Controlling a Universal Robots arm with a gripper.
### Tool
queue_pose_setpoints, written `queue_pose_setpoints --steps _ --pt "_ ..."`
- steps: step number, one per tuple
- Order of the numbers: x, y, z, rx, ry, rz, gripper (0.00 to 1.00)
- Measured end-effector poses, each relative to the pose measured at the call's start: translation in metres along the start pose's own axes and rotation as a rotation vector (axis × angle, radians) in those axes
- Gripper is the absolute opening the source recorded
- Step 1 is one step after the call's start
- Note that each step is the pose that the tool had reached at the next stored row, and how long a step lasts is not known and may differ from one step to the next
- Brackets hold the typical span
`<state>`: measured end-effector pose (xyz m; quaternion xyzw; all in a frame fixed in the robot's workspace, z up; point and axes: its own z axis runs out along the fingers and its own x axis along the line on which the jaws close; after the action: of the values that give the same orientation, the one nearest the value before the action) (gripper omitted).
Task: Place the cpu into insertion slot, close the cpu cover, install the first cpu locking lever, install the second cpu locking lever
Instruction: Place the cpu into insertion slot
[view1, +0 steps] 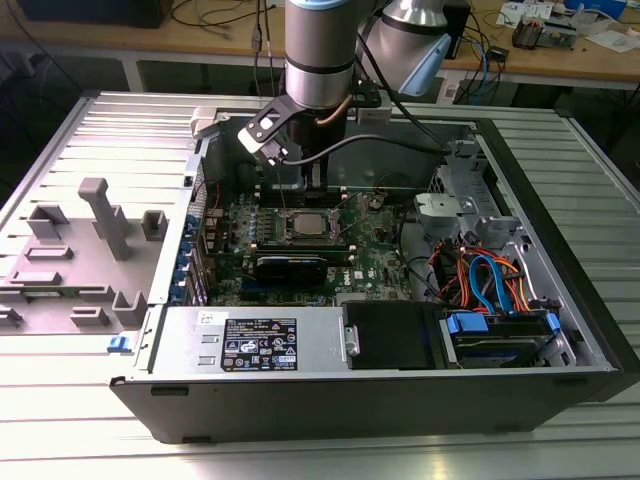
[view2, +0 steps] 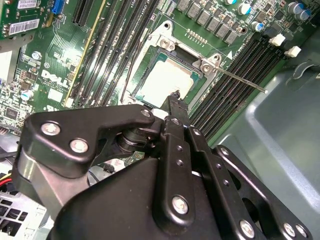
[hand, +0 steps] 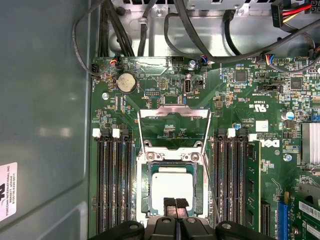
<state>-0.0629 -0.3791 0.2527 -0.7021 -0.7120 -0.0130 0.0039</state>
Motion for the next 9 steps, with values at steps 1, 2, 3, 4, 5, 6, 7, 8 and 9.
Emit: queue_pose_setpoints --steps 1,2,3,4,5,6,7,8,9 --pt "0.0000 0.0000 0.0000 0.0000 0.0000 0.000 0.11" --pt "0.0000 0.0000 0.0000 0.0000 0.0001 0.000 0.11" --pt "0.0000 0.0000 0.0000 0.0000 0.0000 0.000 0.11" --pt "0.0000 0.0000 0.0000 0.0000 0.0000 -0.001 0.11" --pt "0.0000 0.0000 0.0000 0.0000 0.0000 -0.001 0.11" --pt "0.0000 0.0000 0.0000 0.0000 0.0000 -0.001 0.11" --pt "0.0000 0.0000 0.0000 0.0000 0.0000 -0.001 0.11" --pt "0.0000 0.0000 0.0000 0.0000 0.0000 -0.001 0.11" --pt "0.0000 0.0000 0.0000 0.0000 0.0000 -0.001 0.11"
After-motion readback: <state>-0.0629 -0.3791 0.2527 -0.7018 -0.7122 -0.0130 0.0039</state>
